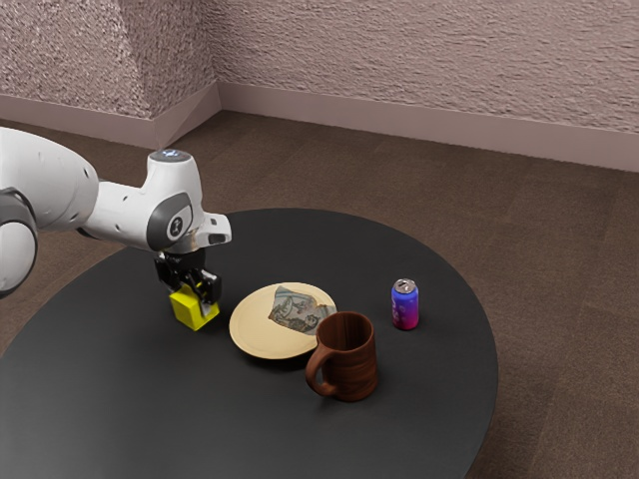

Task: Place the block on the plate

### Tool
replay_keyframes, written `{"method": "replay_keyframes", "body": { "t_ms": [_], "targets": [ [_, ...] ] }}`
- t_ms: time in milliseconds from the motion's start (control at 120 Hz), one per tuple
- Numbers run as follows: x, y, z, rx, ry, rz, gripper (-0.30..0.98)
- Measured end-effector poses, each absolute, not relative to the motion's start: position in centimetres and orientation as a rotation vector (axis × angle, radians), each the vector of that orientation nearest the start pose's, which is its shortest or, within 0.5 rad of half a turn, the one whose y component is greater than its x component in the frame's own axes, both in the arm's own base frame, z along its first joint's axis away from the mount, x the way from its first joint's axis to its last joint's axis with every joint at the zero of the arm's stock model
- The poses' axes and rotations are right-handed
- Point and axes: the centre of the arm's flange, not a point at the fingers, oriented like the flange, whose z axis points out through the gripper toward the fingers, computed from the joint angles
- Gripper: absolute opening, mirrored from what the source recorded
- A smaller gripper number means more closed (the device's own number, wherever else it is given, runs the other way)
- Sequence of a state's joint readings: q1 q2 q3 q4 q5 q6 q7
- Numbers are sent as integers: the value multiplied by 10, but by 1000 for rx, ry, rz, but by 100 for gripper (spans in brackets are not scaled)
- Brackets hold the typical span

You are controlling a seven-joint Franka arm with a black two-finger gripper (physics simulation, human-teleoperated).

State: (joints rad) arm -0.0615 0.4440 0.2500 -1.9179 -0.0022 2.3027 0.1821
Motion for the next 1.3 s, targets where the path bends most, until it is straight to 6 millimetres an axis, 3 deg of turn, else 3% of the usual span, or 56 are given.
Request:
{"method": "replay_keyframes", "body": {
  "t_ms": [208, 333, 492, 617, 725, 808, 1058, 1300],
  "targets": [
    [612, 109, 268, -3045, 23, 88, 43],
    [613, 102, 299, -3052, 30, 22, 42],
    [614, 58, 356, -3073, 94, -79, 39],
    [612, 9, 375, -3099, 145, -91, 39],
    [609, -30, 375, -3117, 167, -75, 40],
    [610, -47, 365, -3127, 147, -46, 40],
    [630, -53, 334, -3136, 3, -1, 41],
    [629, -55, 339, -3145, -91, -8, 57]
  ]
}}
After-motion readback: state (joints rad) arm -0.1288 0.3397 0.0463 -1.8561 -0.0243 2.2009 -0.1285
